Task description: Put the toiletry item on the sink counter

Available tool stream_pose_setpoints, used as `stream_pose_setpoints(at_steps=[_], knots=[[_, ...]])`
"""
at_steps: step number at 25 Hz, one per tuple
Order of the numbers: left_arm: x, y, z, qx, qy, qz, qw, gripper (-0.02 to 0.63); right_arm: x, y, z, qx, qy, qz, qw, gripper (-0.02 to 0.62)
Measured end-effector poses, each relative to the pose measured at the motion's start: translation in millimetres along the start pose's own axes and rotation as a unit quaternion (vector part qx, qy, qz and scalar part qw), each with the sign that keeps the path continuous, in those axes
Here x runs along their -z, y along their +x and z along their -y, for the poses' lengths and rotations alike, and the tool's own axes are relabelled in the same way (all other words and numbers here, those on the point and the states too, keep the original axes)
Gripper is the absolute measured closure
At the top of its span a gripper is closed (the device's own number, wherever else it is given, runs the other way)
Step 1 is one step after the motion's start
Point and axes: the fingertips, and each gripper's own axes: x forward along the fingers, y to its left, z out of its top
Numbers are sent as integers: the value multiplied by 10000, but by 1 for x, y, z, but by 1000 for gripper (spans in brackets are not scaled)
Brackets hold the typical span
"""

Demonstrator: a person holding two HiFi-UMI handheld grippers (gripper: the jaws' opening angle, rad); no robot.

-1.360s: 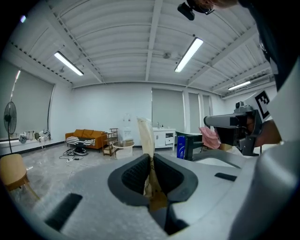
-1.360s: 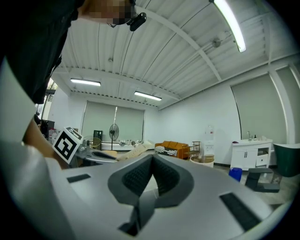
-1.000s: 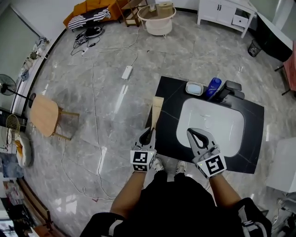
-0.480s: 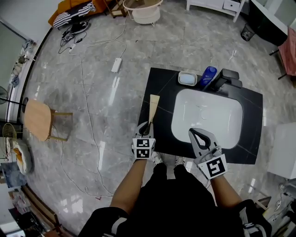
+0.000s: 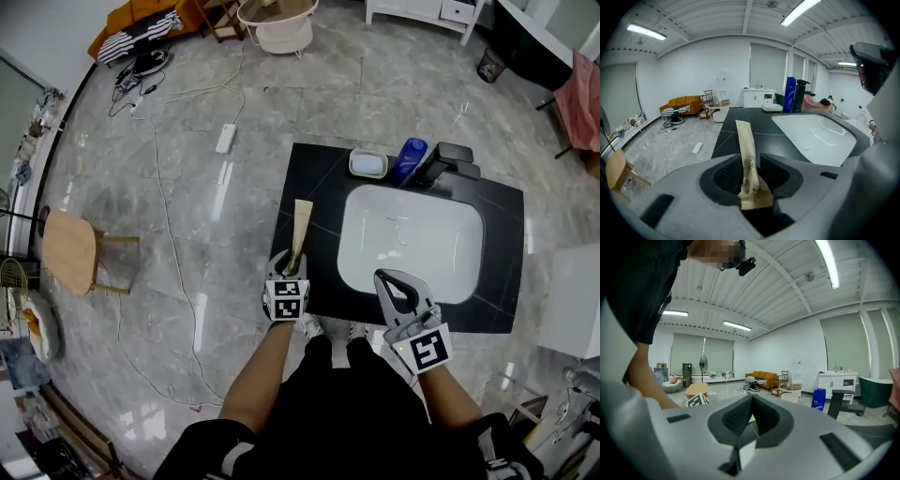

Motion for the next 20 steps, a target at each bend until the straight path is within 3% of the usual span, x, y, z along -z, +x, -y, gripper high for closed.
stream_pose_setpoints(at_steps=[4, 9, 16, 20], knots=[[-29, -22, 1, -38, 113, 475, 9988, 398, -1, 3, -3, -17, 4, 19, 10000, 589], [-78, -76, 7, -104, 294, 1270, 9914, 402, -8, 10, -7, -27, -131, 215, 9997, 589], [-123, -154, 3, -294, 442, 2001, 9783, 470, -31, 21, -24, -67, -179, 347, 9992, 591], [-134, -189, 4, -353, 400, 2527, 9661, 564, -38, 21, -29, -120, -292, 380, 9988, 591]])
